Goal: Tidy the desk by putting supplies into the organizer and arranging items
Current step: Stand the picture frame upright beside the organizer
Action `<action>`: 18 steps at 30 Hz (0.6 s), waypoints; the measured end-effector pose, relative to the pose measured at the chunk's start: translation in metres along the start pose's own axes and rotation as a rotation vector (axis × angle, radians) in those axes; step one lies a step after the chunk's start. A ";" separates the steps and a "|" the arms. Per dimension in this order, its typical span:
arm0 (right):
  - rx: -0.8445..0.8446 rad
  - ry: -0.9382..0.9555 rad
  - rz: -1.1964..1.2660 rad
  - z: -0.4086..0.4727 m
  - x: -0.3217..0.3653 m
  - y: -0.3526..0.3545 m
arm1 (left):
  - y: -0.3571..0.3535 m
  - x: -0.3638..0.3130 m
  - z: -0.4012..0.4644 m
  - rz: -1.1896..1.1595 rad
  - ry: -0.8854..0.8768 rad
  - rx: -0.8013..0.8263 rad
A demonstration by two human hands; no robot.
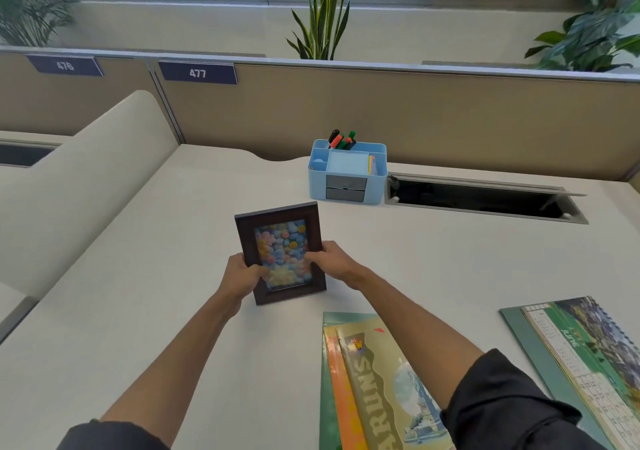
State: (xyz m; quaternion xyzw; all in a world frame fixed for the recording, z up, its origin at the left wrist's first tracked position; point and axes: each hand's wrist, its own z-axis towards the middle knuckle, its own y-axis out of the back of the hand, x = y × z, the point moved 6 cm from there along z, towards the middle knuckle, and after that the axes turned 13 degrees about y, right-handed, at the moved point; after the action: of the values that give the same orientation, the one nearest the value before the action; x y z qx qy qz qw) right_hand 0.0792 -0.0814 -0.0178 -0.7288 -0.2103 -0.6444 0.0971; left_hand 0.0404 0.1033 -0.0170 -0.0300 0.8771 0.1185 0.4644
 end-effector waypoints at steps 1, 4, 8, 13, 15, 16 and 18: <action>-0.009 -0.004 0.017 0.004 -0.001 -0.001 | 0.000 -0.003 0.005 -0.001 -0.005 -0.010; -0.043 0.009 0.045 0.023 -0.002 -0.001 | 0.001 -0.013 0.021 -0.022 0.000 -0.026; -0.048 0.035 0.052 0.048 0.003 -0.001 | 0.007 -0.023 0.047 -0.043 -0.003 -0.048; -0.086 0.028 -0.150 0.080 -0.014 0.000 | 0.011 -0.036 0.081 -0.076 -0.002 -0.058; -0.141 0.027 -0.254 0.088 -0.021 0.003 | 0.014 -0.041 0.095 -0.091 0.004 -0.071; -0.173 0.039 -0.285 0.092 -0.021 0.005 | 0.015 -0.043 0.102 -0.096 0.008 -0.079; -0.222 0.072 -0.315 0.102 -0.020 0.006 | 0.018 -0.048 0.114 -0.103 0.008 -0.087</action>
State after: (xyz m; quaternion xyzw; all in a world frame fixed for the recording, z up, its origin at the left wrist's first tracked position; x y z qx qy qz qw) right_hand 0.1719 -0.0478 -0.0520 -0.6698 -0.2457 -0.6963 -0.0784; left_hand 0.1572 0.1453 -0.0358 -0.0958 0.8703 0.1323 0.4647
